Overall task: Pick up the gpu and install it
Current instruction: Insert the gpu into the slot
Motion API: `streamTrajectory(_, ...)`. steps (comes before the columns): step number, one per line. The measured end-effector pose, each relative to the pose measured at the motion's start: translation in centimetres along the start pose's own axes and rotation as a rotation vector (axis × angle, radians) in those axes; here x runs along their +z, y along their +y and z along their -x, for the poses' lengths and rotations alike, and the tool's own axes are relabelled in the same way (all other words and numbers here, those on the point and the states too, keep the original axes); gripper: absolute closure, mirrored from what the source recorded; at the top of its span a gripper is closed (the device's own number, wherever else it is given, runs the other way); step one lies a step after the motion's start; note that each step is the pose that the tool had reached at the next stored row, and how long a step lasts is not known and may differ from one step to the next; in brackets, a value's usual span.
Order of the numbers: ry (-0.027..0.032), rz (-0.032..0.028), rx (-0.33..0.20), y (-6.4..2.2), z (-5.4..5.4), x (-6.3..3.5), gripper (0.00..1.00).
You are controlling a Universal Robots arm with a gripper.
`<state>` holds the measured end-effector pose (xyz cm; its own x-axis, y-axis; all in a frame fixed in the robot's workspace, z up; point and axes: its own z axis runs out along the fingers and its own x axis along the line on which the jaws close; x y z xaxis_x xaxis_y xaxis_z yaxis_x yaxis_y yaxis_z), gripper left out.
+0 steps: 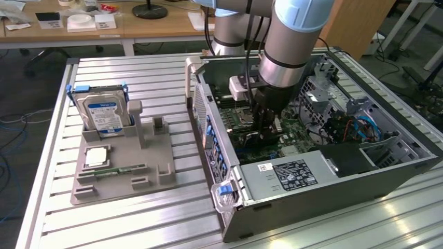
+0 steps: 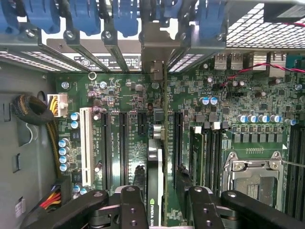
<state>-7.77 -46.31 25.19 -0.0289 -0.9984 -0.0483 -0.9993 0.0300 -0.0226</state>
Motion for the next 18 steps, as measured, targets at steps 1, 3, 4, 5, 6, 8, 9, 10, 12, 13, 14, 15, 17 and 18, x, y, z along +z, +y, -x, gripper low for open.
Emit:
streamTrajectory(1,0.0000,0.0000,0.000,0.00,0.00,0.00,0.60)
streamTrajectory(3,0.0000,0.0000,0.000,0.00,0.00,0.00,0.60)
streamTrajectory(4,0.0000,0.0000,0.000,0.00,0.00,0.00,0.60)
streamTrajectory(5,0.0000,0.0000,0.000,0.00,-0.01,0.00,0.60)
streamTrajectory(6,0.0000,0.0000,0.000,0.00,0.00,0.00,0.60)
streamTrajectory(8,0.0001,0.0001,0.000,0.00,0.00,0.00,0.61)
streamTrajectory(9,0.0002,0.0001,0.000,0.00,-0.01,-0.01,0.61)
streamTrajectory(10,0.0005,0.0000,0.000,0.00,-0.01,-0.01,0.61)
streamTrajectory(12,0.0005,0.0001,0.000,0.00,-0.01,-0.02,0.73)
streamTrajectory(13,0.0003,0.0001,0.000,0.00,-0.01,-0.02,0.73)
streamTrajectory(14,0.0003,0.0002,0.000,0.00,-0.01,-0.01,0.73)
streamTrajectory(15,0.0002,0.0001,0.000,0.00,-0.01,-0.01,0.73)
streamTrajectory(17,0.0001,0.0000,0.000,0.00,-0.01,0.00,0.73)
streamTrajectory(18,0.0001,0.0000,0.000,0.00,-0.01,0.00,0.73)
